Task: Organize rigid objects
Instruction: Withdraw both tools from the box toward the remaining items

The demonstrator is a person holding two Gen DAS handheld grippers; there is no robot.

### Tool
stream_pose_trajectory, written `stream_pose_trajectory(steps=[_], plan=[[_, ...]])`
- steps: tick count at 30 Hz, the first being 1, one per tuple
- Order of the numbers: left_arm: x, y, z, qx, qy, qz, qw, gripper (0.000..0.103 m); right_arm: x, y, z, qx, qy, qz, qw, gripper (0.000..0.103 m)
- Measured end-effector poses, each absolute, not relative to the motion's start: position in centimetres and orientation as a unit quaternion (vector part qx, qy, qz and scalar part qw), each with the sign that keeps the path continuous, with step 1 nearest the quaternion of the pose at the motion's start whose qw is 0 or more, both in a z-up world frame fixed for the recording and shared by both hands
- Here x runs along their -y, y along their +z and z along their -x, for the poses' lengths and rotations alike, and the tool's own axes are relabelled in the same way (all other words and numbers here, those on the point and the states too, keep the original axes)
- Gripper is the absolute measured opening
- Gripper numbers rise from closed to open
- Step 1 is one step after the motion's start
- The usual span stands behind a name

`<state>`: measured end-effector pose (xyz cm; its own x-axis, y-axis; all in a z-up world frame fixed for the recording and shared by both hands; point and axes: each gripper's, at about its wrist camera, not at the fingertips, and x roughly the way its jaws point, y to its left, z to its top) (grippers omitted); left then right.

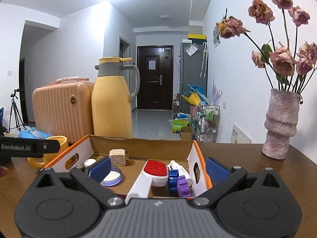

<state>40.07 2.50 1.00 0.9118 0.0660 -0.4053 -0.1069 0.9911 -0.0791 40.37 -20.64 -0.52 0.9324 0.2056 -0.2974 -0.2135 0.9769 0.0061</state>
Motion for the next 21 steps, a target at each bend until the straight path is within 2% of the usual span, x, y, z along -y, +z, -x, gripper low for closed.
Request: stream_pose_trajectory(steps=[21], plan=[[-3.7, 0.4, -32.1, -0.202, 0.039, 0.044, 0.978, 0.103, 19.8, -1.4, -32.5, -0.132, 0.148, 0.013, 0.980, 0.102]])
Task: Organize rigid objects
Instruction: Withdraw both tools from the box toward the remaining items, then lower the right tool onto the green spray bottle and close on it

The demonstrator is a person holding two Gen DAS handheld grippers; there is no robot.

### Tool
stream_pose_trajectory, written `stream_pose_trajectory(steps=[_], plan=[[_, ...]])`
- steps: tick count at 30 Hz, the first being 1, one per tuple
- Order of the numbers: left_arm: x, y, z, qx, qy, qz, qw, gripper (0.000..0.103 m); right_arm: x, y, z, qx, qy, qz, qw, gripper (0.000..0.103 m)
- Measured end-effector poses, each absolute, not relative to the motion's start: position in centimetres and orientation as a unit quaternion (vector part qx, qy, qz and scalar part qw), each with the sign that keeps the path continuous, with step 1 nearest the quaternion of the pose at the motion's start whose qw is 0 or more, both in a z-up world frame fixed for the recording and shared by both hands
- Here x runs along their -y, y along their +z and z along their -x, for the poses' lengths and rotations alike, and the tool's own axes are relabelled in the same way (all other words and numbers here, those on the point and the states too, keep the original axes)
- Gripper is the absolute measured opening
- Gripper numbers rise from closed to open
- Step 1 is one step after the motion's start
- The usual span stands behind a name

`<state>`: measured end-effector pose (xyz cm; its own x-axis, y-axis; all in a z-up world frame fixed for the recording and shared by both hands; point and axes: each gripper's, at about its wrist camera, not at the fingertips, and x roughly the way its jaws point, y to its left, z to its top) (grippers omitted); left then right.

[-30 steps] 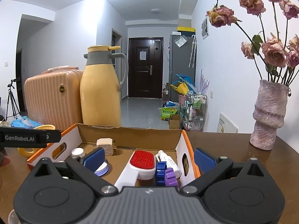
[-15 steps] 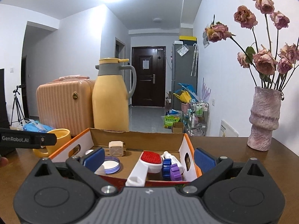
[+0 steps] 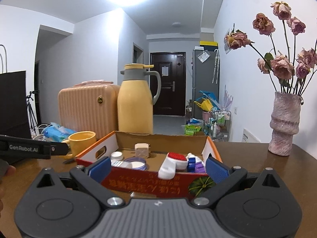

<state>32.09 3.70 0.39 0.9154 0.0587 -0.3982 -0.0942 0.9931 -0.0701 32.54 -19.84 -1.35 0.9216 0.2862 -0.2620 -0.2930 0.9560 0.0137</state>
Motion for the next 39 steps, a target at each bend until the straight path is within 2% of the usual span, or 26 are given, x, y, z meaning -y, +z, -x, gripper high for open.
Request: stream_pose_trajectory(steps=[18, 27, 34, 39], plan=[[-4.9, -1.7, -28.4, -0.224, 0.028, 0.034, 0.973, 0.103, 18.6, -3.8, -30.0, -0.173, 0.166, 0.026, 0.970, 0.102], [-5.7, -2.4, -28.7, -0.246, 0.021, 0.032, 0.968, 0.103, 16.4, -4.7, -31.1, -0.241, 0.174, 0.024, 0.954, 0.102], [-7.8, -3.2, -29.2, -0.272, 0.029, 0.035, 0.961, 0.103, 13.3, -5.4, -32.3, -0.293, 0.165, 0.036, 0.941, 0.092], [-9.1, -3.3, -29.2, -0.277, 0.035, 0.037, 0.960, 0.103, 12.1, -5.9, -33.5, -0.335, 0.158, 0.015, 0.929, 0.081]])
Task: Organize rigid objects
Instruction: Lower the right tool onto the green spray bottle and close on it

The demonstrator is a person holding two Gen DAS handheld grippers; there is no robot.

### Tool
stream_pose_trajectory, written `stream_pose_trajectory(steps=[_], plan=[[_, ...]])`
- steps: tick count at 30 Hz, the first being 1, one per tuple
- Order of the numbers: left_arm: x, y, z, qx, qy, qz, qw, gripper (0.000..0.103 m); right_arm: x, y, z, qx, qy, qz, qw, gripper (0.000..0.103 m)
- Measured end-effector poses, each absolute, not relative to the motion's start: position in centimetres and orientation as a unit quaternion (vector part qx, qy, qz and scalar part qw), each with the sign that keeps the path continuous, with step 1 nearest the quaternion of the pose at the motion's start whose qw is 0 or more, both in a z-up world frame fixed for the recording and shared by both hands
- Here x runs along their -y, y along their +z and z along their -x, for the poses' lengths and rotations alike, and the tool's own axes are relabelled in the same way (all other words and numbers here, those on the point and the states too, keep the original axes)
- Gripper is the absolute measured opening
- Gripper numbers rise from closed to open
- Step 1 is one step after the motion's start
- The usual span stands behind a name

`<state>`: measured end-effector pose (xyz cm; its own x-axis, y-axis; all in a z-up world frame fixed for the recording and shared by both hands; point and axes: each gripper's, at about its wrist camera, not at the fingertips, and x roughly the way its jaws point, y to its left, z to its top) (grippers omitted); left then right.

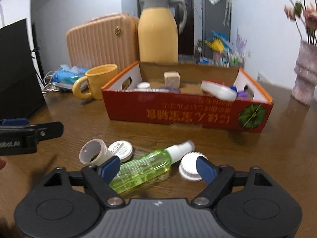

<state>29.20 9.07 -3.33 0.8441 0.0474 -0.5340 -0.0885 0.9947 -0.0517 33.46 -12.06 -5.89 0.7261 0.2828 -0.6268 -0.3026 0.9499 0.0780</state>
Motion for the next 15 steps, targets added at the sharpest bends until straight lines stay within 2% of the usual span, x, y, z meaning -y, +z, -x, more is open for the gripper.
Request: stream_pose_trajectory(steps=[6, 8, 12, 15], plan=[[-10.4, -3.3, -29.1, -0.278, 0.042, 0.045, 0.958, 0.103, 10.9, -6.2, -34.3, -0.358, 0.152, -0.005, 0.921, 0.071], [-10.6, -3.3, -28.9, -0.278, 0.042, 0.046, 0.959, 0.103, 10.0, -6.2, -34.4, -0.361, 0.153, 0.006, 0.920, 0.063], [-10.9, -3.4, -28.6, -0.279, 0.041, 0.046, 0.958, 0.103, 8.5, -6.8, -34.8, -0.379, 0.147, 0.036, 0.913, 0.056], [-11.1, -3.4, -28.5, -0.281, 0.038, 0.049, 0.958, 0.103, 8.2, -7.5, -35.2, -0.390, 0.147, 0.033, 0.908, 0.045]])
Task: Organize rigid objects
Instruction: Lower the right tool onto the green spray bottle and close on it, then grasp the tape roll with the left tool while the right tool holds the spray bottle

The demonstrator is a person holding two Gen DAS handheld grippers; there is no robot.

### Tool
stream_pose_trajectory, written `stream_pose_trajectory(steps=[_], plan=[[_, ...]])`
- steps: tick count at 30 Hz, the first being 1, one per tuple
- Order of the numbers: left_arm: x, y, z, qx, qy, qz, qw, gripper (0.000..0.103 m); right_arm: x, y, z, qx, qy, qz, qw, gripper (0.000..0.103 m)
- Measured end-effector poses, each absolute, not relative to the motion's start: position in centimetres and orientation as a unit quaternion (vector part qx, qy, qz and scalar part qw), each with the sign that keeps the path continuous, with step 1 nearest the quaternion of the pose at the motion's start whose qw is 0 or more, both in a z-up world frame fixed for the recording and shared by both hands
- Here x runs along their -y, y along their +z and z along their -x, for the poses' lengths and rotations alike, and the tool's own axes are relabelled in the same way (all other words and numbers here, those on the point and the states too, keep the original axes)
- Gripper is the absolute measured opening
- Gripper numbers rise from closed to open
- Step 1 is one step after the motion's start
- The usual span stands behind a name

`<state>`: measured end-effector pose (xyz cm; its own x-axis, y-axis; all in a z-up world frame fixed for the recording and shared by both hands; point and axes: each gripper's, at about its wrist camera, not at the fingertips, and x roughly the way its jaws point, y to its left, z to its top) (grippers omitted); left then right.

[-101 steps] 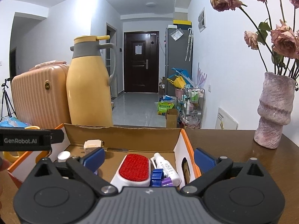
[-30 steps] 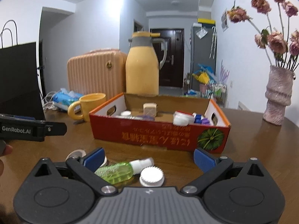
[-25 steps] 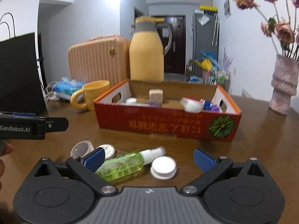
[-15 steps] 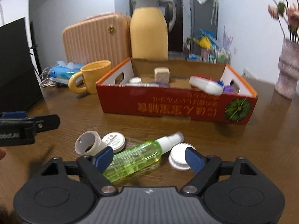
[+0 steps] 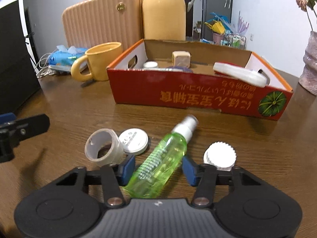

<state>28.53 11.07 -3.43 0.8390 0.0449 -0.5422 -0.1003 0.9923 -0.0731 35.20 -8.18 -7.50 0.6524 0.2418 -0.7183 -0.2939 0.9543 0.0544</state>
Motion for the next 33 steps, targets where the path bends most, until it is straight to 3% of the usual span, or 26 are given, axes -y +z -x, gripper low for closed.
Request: stream_pose_trajectory(steps=[2, 4, 33], plan=[[-11.1, -3.5, -28.5, -0.283, 0.037, 0.050, 0.957, 0.103, 8.1, -7.9, -35.3, -0.383, 0.142, 0.045, 0.912, 0.033], [-11.0, -3.6, -28.5, -0.284, 0.034, 0.049, 0.957, 0.103, 8.3, -7.9, -35.4, -0.378, 0.144, 0.041, 0.914, 0.031], [-6.5, -4.1, -30.6, -0.320, 0.003, 0.041, 0.947, 0.103, 13.4, -7.2, -32.4, -0.266, 0.191, 0.005, 0.945, 0.030]])
